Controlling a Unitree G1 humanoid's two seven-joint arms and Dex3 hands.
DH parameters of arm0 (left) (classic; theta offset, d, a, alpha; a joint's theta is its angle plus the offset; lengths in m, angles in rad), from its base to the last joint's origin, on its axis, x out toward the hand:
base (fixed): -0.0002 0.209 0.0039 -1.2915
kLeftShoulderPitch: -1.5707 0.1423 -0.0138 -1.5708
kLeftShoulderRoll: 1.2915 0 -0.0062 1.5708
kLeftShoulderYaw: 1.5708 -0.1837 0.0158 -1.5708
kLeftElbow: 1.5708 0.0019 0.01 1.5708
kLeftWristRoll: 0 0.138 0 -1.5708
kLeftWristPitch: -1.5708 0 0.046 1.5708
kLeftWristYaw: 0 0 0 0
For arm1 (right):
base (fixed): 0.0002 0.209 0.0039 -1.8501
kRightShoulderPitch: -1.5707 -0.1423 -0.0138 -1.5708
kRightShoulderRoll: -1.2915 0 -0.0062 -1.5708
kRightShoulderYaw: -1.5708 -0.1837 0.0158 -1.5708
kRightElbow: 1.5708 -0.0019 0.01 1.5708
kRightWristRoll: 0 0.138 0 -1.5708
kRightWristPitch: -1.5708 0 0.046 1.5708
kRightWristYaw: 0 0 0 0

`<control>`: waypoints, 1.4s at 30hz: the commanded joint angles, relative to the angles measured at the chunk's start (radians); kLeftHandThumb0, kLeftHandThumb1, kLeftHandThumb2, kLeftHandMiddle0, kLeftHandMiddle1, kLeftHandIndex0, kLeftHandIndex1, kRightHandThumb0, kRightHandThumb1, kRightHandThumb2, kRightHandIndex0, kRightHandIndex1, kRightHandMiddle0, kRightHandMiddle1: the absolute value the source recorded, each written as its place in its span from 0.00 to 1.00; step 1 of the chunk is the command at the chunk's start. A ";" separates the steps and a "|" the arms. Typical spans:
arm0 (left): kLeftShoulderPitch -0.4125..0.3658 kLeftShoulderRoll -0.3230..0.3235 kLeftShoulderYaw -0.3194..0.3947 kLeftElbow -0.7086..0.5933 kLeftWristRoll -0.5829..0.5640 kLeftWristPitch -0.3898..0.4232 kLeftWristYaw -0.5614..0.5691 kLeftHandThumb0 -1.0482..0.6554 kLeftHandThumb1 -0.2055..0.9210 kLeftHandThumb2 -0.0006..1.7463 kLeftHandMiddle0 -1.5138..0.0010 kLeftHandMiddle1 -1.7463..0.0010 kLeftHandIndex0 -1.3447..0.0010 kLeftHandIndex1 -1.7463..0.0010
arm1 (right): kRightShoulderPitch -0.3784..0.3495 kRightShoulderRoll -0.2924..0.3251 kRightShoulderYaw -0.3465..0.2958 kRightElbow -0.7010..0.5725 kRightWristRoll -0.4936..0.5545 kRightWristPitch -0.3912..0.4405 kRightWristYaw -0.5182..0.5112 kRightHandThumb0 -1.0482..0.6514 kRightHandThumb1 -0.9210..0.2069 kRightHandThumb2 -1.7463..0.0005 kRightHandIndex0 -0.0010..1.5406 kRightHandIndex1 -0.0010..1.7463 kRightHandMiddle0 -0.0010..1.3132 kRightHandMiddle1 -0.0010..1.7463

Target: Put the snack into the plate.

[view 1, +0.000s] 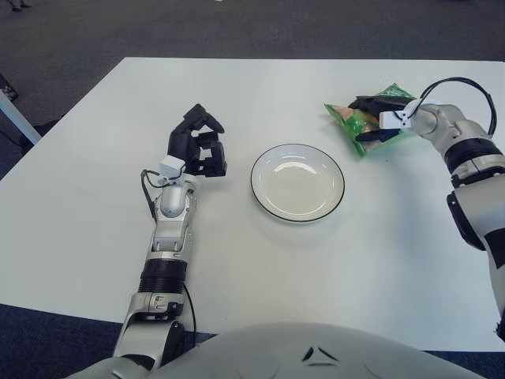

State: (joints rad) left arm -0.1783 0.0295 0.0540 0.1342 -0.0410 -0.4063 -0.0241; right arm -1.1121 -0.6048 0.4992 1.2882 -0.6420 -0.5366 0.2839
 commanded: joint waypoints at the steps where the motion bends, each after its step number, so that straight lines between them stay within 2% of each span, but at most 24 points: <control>1: 0.154 -0.036 -0.005 0.110 -0.017 0.008 -0.007 0.31 0.39 0.81 0.10 0.00 0.49 0.00 | -0.034 -0.031 -0.043 -0.019 0.043 -0.020 0.042 0.09 0.00 0.67 0.02 0.01 0.00 0.39; 8: 0.149 -0.046 -0.007 0.114 -0.013 0.006 0.004 0.32 0.41 0.79 0.10 0.00 0.51 0.00 | -0.037 -0.062 -0.112 -0.054 0.106 -0.071 0.097 0.10 0.00 0.67 0.05 0.02 0.00 0.39; 11: 0.152 -0.045 -0.009 0.105 -0.017 0.021 0.003 0.32 0.42 0.79 0.10 0.00 0.51 0.00 | -0.028 -0.073 -0.173 -0.092 0.184 -0.112 0.150 0.10 0.00 0.68 0.05 0.02 0.00 0.40; 19: 0.150 -0.048 -0.012 0.099 -0.019 0.039 0.004 0.32 0.43 0.78 0.10 0.00 0.52 0.00 | 0.016 -0.059 -0.269 -0.121 0.315 -0.137 0.255 0.09 0.01 0.71 0.05 0.03 0.00 0.43; 31: 0.153 -0.058 -0.012 0.083 -0.038 0.058 0.002 0.32 0.42 0.79 0.11 0.00 0.51 0.00 | 0.059 -0.061 -0.327 -0.192 0.405 -0.146 0.360 0.06 0.00 0.73 0.06 0.04 0.00 0.46; 42: 0.153 -0.054 -0.014 0.086 -0.041 0.061 -0.002 0.32 0.43 0.78 0.11 0.00 0.52 0.00 | 0.059 -0.084 -0.367 -0.266 0.439 -0.123 0.388 0.06 0.00 0.75 0.06 0.05 0.00 0.48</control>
State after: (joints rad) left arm -0.1787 0.0254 0.0534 0.1314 -0.0729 -0.3508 -0.0292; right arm -1.0501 -0.6696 0.1649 1.0697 -0.2464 -0.6743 0.6583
